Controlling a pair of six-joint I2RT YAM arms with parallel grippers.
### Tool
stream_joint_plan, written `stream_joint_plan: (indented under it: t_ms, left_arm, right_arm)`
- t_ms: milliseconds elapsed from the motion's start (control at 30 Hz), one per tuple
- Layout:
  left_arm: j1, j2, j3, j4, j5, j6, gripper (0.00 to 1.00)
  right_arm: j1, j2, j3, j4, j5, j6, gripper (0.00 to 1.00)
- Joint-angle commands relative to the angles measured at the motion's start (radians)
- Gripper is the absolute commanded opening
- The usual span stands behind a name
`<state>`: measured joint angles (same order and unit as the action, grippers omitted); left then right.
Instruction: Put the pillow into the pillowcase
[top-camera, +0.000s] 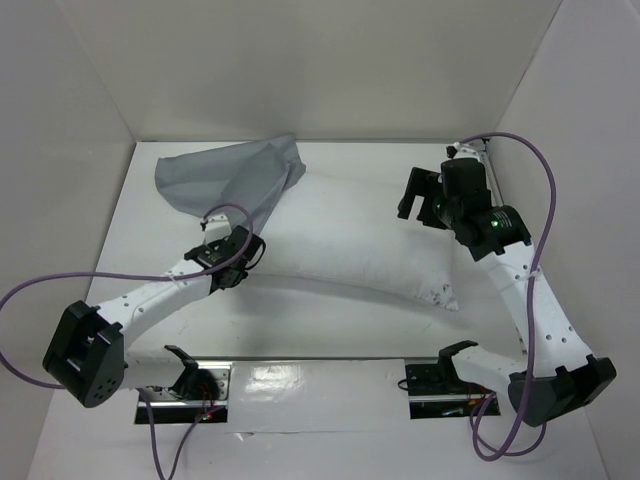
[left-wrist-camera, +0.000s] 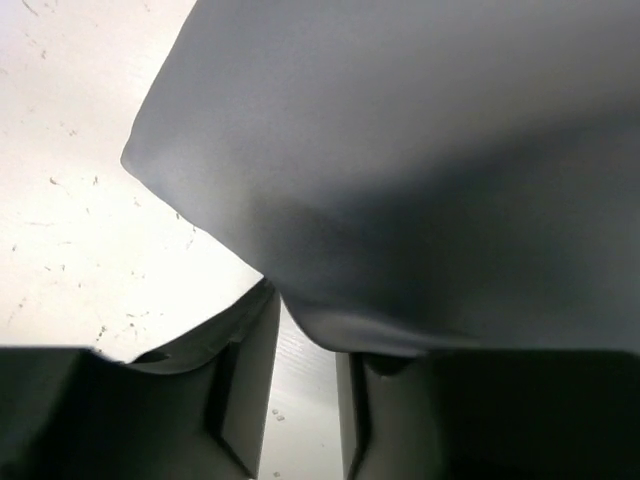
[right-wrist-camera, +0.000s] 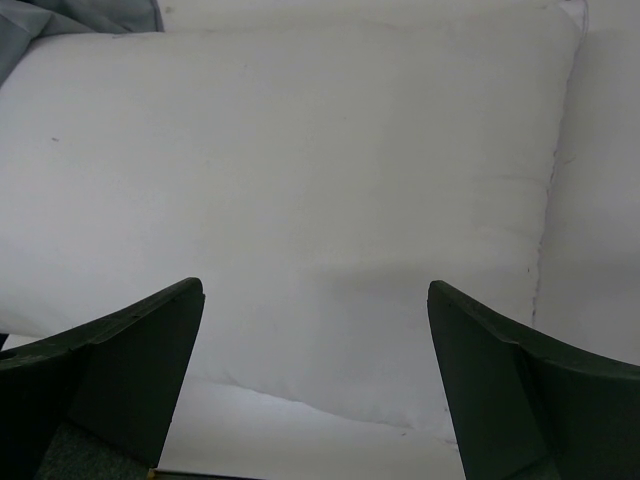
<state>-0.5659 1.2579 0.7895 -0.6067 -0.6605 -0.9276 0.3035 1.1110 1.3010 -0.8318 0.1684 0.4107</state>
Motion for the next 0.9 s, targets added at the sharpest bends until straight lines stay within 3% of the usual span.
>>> stream_joint_plan:
  t_ms: [0, 33, 67, 167, 333, 567, 867]
  left_arm:
    - [0.006, -0.028, 0.048, 0.007, -0.03, -0.024, 0.38]
    - [0.006, -0.028, 0.048, 0.007, -0.039, -0.024, 0.32]
    - [0.006, -0.028, 0.048, 0.007, -0.039, -0.024, 0.19]
    - [0.006, -0.028, 0.066, -0.002, -0.039, -0.024, 0.0]
    - [-0.018, -0.04, 0.106, -0.021, -0.018, 0.004, 0.0]
    - [-0.12, -0.04, 0.162, -0.048, 0.002, 0.015, 0.0]
    - [-0.155, 0.003, 0.243, -0.068, 0.021, 0.035, 0.0]
  right_arm:
    - [0.008, -0.019, -0.003, -0.004, -0.007, 0.002, 1.0]
    - [0.008, -0.019, -0.003, -0.004, -0.007, 0.002, 1.0]
    - [0.008, -0.019, -0.012, -0.004, -0.007, 0.002, 1.0]
    - [0.008, -0.019, -0.012, -0.004, -0.018, 0.002, 1.0]
    - [0.017, -0.01, -0.022, -0.041, -0.049, -0.039, 1.0]
    - [0.017, 0.032, -0.14, -0.245, 0.051, -0.012, 1.0]
    - [-0.015, 0.002, -0.267, -0.198, -0.089, 0.049, 1.0]
